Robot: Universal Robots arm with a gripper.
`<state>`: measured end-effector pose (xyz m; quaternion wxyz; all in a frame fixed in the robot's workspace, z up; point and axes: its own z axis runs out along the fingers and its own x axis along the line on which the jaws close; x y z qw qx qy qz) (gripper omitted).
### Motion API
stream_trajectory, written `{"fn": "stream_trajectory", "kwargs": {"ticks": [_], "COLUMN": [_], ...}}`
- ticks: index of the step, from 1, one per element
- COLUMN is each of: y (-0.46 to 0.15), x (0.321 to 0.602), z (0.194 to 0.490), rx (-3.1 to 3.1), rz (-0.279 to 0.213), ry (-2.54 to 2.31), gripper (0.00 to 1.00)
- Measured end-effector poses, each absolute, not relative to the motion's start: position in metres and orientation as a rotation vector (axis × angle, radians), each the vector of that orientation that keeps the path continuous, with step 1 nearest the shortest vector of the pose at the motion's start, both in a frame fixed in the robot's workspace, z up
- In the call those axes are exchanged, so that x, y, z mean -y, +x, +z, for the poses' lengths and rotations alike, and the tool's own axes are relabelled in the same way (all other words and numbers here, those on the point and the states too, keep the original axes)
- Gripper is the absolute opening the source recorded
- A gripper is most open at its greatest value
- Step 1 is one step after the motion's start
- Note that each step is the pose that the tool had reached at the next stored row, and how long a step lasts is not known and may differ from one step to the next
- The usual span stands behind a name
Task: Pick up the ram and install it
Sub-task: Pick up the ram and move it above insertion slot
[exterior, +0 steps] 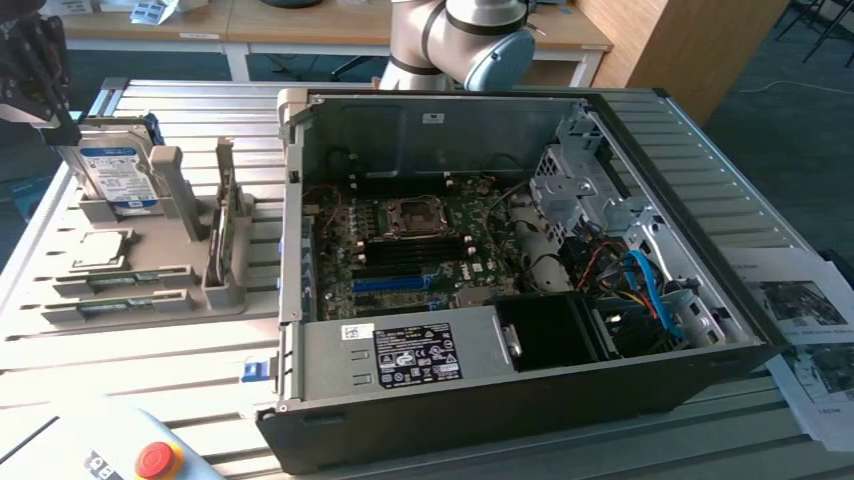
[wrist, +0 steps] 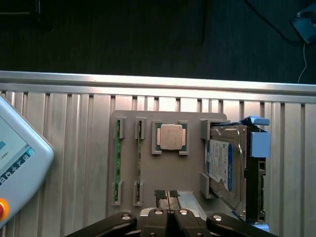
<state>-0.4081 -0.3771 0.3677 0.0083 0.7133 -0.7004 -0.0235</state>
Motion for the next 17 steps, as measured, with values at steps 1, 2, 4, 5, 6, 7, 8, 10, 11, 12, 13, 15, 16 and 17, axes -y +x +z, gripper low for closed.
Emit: {"fn": "stream_trajectory", "kwargs": {"ticks": [1,2,4,5,6,7,8,10,11,12,13,15,16,17], "y": [-0.408,-0.408,-0.408,-0.408,-0.408,-0.408,-0.408,-0.408,-0.408,-0.408,-0.408,-0.408,-0.408,-0.408], "x": [0.377,0.377,0.377,0.377,0.377,0.377,0.377,0.377,0.377,0.377,0.377,0.377,0.377,0.377], "z": [0.368,0.368,0.368,0.368,0.367,0.366,0.365,0.363,0.361,0.360,0.359,0.356,0.354,0.353], "rx": [2.185,2.185,2.185,2.185,2.185,2.185,2.185,2.184,2.183,2.183,2.182,2.181,2.181,2.180], "rz": [-0.073,-0.073,-0.073,-0.073,-0.073,-0.073,-0.073,-0.073,-0.073,-0.073,-0.073,-0.073,-0.073,-0.073], "ry": [2.232,2.232,2.232,2.232,2.233,2.233,2.233,2.233,2.234,2.234,2.235,2.236,2.236,2.237], "gripper": [0.10,0.10,0.10,0.10,0.10,0.10,0.10,0.10,0.10,0.10,0.10,0.10,0.10,0.10]}}
